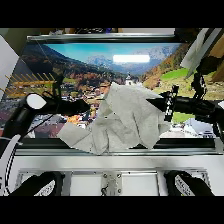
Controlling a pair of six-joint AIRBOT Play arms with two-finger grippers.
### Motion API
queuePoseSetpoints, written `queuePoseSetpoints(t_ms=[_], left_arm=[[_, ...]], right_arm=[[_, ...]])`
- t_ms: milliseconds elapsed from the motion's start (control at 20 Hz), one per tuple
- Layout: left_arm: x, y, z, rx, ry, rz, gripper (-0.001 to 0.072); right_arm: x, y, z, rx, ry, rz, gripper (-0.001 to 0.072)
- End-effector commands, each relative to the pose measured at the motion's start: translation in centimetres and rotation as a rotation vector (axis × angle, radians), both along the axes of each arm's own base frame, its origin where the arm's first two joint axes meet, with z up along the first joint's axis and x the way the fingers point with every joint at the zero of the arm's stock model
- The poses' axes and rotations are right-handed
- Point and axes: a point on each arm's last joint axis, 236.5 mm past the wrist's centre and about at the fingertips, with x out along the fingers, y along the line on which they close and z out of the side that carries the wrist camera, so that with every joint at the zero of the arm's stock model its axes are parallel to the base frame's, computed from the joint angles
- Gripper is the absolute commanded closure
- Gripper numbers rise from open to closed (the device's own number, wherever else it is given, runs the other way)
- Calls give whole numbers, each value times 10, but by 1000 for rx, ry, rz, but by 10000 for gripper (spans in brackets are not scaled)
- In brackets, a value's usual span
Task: Fold the clothes and pants, and hang the long-sleeved shirts on hangers.
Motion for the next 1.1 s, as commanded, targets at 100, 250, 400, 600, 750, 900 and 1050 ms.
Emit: queuePoseSetpoints(t_ms=[100,250,400,600,750,900,1050], left_arm=[[0,-47,-33,-22,82,43,232],[1,-58,-43,-34,105,60,232],[1,-74,-53,-69,139,69,232],[9,-77,-61,-68,123,86,549],[29,-49,-49,-78,85,154,696],[40,-21,-40,-72,54,178,696],[44,-10,-41,-62,48,180,696]], right_arm=[[2,-1,3,6,4,-20,692],[3,0,9,33,-1,-23,692],[4,0,12,49,9,-28,693],[3,0,11,66,52,-37,692],[-1,-3,14,69,89,-58,693],[-9,-8,9,14,111,-78,694],[-21,-10,10,-19,127,-79,694]])
